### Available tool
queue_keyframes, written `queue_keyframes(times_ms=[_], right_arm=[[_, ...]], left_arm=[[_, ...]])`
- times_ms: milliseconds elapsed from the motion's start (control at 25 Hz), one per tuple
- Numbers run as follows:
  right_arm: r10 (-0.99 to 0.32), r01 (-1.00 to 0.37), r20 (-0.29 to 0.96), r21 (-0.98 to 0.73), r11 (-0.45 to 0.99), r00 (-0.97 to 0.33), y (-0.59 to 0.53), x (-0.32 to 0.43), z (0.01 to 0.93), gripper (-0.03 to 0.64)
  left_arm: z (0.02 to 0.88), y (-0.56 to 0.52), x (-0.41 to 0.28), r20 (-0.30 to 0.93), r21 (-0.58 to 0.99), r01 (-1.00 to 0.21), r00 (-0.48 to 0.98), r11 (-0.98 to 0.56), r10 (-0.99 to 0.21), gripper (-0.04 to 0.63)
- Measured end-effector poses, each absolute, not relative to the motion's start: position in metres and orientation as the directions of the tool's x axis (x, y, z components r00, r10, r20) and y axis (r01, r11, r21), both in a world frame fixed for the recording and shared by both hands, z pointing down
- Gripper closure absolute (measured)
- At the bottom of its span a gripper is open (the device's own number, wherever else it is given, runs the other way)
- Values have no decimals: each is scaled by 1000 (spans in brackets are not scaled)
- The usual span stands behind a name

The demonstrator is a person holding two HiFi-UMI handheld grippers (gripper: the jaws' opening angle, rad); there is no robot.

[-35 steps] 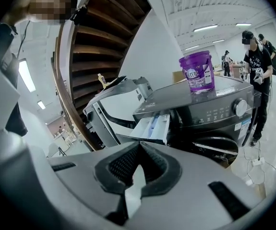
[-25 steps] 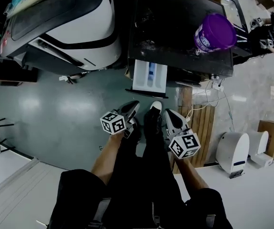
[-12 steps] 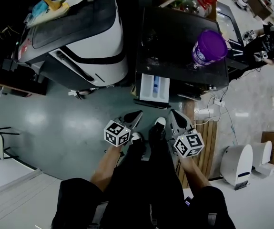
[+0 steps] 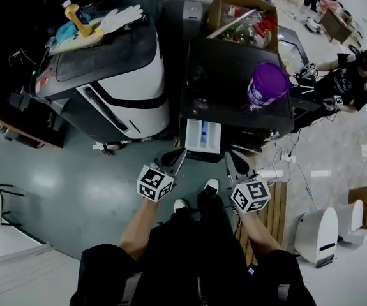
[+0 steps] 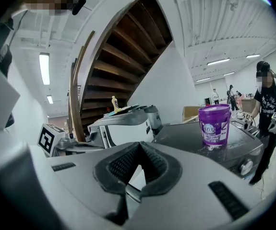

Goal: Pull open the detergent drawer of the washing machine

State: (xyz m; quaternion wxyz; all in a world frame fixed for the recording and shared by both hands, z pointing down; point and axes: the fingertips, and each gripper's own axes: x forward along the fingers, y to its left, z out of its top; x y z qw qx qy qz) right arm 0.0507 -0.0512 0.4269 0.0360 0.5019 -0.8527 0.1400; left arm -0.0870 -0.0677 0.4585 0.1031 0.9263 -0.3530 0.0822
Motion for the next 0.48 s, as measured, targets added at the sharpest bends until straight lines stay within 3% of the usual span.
queue_keyframes(times_ms=[480], right_arm=[[-865, -876, 151, -154, 457, -478, -72, 60, 397, 612]], left_arm=[[402, -90, -107, 190, 3, -742, 659, -671, -728, 577]])
